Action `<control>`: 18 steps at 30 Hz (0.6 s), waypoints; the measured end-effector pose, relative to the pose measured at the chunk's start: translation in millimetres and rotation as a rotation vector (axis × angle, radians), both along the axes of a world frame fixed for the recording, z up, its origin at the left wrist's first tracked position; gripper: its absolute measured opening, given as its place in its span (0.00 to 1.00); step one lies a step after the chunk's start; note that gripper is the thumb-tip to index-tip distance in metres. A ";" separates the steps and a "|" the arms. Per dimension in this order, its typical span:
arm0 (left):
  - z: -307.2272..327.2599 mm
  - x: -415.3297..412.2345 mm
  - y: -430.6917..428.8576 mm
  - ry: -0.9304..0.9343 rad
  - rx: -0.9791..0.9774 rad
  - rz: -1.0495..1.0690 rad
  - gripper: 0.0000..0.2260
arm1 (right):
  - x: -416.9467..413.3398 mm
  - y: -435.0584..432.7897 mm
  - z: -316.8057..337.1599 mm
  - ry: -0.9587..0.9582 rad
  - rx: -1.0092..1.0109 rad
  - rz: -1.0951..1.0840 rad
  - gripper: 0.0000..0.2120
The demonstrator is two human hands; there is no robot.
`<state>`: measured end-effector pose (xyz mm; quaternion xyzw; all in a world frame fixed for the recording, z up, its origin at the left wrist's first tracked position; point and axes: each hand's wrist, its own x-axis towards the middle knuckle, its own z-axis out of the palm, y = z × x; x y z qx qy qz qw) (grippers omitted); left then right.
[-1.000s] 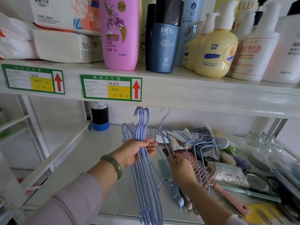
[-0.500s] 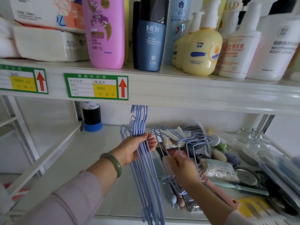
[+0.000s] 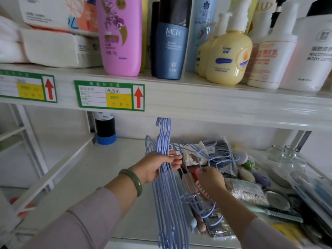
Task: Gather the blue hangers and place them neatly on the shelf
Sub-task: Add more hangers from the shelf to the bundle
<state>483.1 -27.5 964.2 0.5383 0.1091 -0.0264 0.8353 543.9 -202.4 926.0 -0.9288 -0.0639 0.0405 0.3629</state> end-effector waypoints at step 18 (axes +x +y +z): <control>-7.2 -0.3 0.7 0.018 -0.004 0.056 0.05 | -23.9 -17.4 -16.9 -0.212 -0.055 0.099 0.09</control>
